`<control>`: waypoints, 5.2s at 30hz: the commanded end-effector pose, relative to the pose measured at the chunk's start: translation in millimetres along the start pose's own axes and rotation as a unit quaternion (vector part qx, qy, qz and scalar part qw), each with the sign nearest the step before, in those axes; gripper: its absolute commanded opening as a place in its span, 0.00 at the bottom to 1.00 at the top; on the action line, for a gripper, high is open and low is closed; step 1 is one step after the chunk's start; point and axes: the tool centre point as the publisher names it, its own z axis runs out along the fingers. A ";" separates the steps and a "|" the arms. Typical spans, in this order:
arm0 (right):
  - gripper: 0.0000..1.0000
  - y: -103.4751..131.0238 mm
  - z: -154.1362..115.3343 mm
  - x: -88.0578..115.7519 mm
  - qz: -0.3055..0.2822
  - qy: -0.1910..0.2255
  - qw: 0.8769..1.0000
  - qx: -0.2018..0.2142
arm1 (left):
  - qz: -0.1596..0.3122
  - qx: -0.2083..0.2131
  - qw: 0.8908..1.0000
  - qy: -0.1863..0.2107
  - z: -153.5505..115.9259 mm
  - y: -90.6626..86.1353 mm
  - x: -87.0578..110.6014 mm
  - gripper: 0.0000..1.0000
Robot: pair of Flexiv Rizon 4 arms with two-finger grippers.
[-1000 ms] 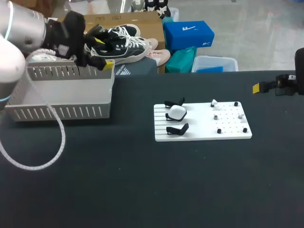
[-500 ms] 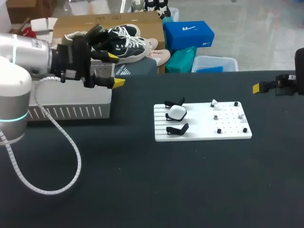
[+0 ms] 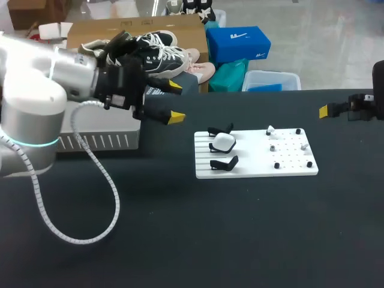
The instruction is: Pick up each earbud case from the left stands, insert the matching earbuds, close the lid, and place the case in the box.
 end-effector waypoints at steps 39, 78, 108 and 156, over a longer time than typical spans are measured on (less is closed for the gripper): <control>1.00 -0.4 0.6 -0.3 0.000 0.000 1.000 0.000 | -0.018 0.029 0.999 0.007 56.2 -2.1 20.4 1.00; 1.00 -0.4 0.6 -0.3 0.000 0.000 1.000 0.000 | -0.068 0.057 0.996 0.014 123.2 -6.3 71.1 1.00; 1.00 -0.4 0.6 -0.3 0.000 0.000 1.000 0.000 | -0.079 0.074 0.994 0.021 138.8 -8.2 78.7 0.88; 1.00 -0.4 0.6 -0.3 0.000 0.000 1.000 0.000 | -0.079 0.077 0.994 0.016 137.0 -9.5 80.6 0.16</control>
